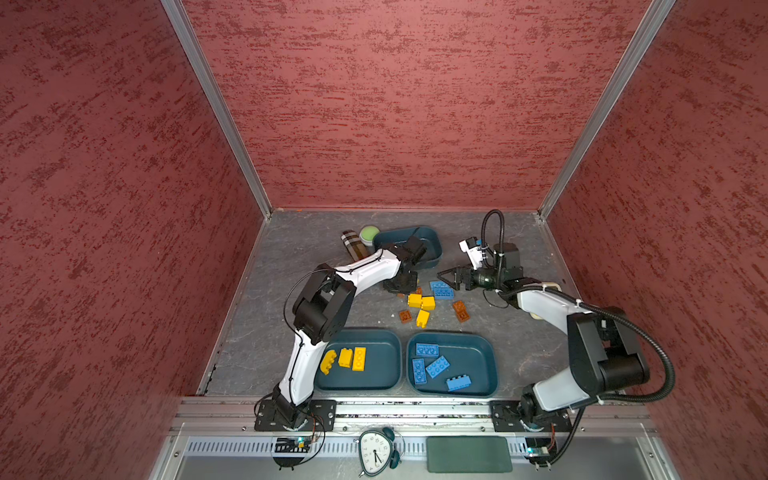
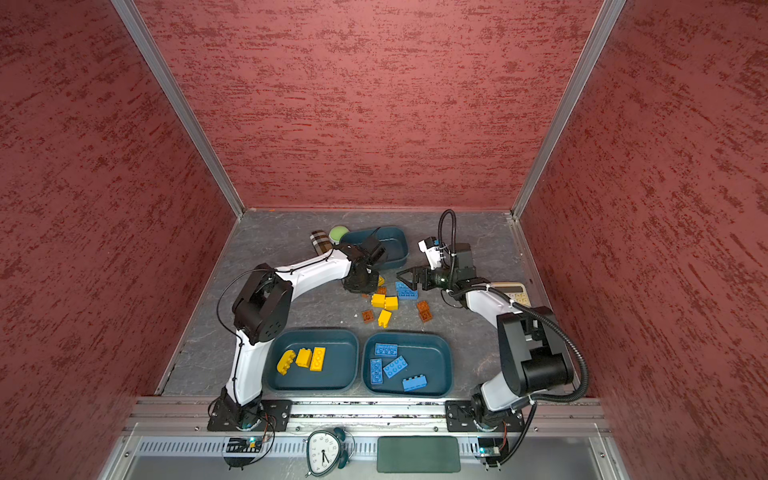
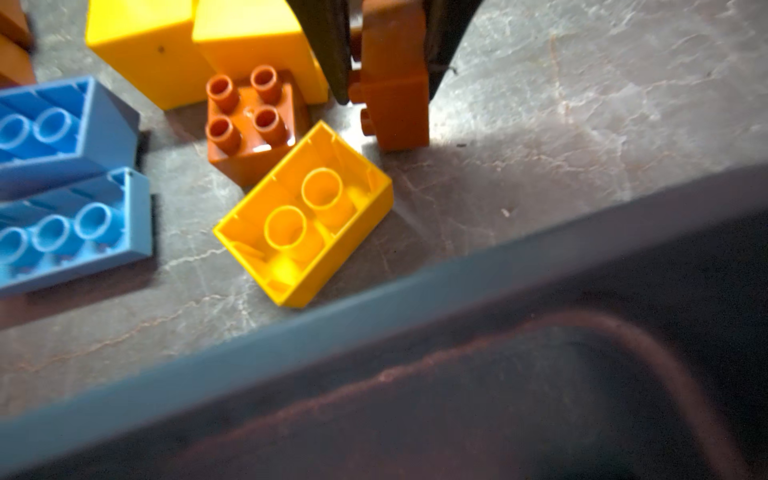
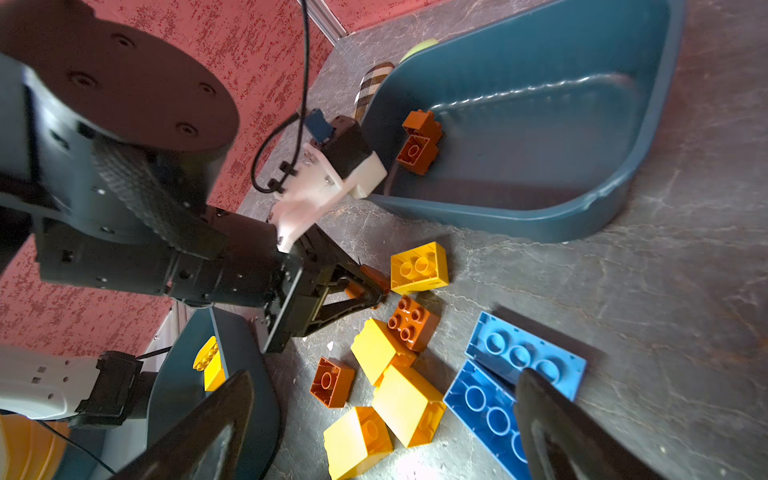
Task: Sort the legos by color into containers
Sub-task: 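Carry the brown brick into the far bin and open the left gripper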
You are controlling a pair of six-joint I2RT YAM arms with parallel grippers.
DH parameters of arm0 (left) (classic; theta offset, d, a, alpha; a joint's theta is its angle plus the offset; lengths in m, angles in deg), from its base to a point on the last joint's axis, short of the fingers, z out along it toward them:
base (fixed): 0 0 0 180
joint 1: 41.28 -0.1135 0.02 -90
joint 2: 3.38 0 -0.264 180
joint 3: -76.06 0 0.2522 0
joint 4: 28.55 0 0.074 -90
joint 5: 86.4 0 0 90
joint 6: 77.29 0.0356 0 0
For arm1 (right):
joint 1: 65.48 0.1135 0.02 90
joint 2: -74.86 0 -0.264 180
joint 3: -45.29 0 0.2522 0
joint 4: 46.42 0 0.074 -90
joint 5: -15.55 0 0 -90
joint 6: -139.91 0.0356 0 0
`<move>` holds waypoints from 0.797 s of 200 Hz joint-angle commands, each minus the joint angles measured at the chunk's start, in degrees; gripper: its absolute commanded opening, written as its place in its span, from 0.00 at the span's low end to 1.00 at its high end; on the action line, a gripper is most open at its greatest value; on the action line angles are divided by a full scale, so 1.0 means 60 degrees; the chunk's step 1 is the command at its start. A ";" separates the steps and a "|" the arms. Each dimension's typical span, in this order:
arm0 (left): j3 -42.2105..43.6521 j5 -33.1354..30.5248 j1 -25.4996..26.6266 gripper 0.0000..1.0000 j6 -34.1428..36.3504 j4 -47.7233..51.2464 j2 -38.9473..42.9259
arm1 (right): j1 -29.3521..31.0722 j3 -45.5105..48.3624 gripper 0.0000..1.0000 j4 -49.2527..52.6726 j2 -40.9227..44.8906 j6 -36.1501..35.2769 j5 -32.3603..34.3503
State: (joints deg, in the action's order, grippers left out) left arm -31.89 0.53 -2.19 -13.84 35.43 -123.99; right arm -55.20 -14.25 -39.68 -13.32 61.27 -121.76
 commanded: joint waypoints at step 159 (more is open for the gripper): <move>-0.4091 0.0497 -0.1951 0.23 0.1846 -0.0172 -0.1388 | -0.0016 -0.0193 0.99 -0.0125 0.0193 0.0026 0.0090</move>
State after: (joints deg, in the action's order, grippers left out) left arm -54.01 2.15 -12.97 -3.89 37.44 -129.50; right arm -55.20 -14.28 -40.21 -13.32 61.90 -121.78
